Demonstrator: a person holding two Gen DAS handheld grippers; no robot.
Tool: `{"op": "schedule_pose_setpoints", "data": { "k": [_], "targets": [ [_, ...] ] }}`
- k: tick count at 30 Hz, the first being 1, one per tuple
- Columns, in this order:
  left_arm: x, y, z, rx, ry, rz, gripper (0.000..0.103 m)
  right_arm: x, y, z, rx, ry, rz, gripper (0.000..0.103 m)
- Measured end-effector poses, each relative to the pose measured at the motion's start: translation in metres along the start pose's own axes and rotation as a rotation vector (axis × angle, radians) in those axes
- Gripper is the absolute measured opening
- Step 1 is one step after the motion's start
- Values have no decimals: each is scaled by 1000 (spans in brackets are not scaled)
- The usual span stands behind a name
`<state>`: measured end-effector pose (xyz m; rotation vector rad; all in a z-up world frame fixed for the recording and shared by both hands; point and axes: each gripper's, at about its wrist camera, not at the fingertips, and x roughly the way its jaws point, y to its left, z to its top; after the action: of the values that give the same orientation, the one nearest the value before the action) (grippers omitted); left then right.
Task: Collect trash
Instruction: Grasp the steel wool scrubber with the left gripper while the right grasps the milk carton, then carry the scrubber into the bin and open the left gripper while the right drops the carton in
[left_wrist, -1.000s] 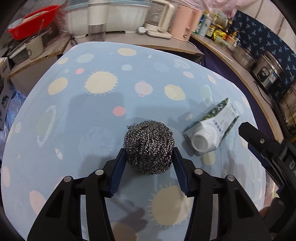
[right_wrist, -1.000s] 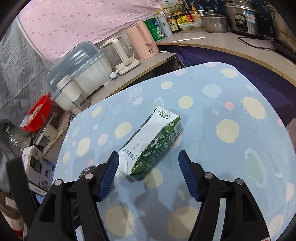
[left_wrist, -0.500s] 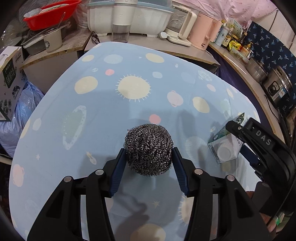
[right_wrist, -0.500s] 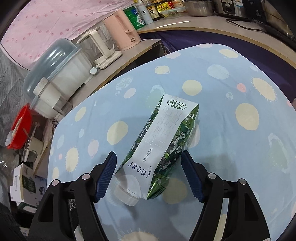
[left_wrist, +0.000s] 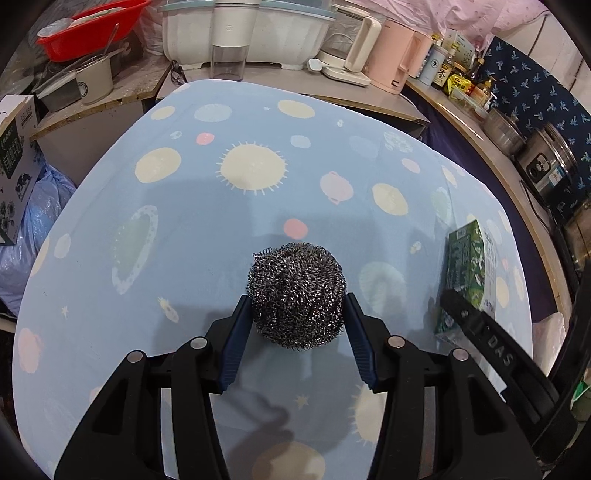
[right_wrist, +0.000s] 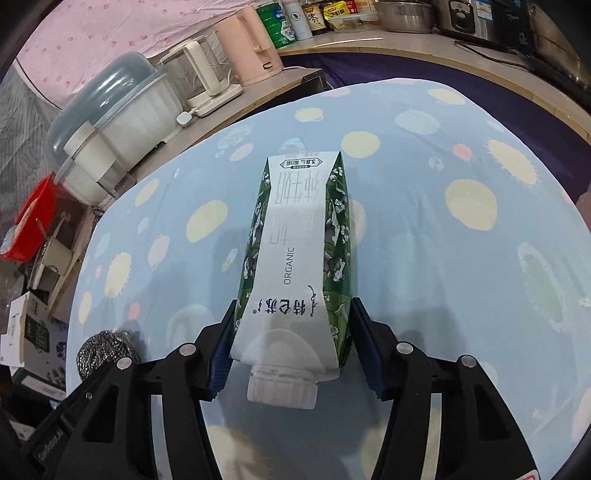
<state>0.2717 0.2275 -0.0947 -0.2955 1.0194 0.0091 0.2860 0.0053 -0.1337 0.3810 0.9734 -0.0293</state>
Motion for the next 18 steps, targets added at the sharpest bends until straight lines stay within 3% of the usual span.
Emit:
{"op": "schedule_pose_setpoints", "data": {
  "k": [18],
  "targets": [
    [-23, -93, -69, 174, 64, -111, 48, -99, -108, -52, 72, -53, 0, 54]
  ]
}}
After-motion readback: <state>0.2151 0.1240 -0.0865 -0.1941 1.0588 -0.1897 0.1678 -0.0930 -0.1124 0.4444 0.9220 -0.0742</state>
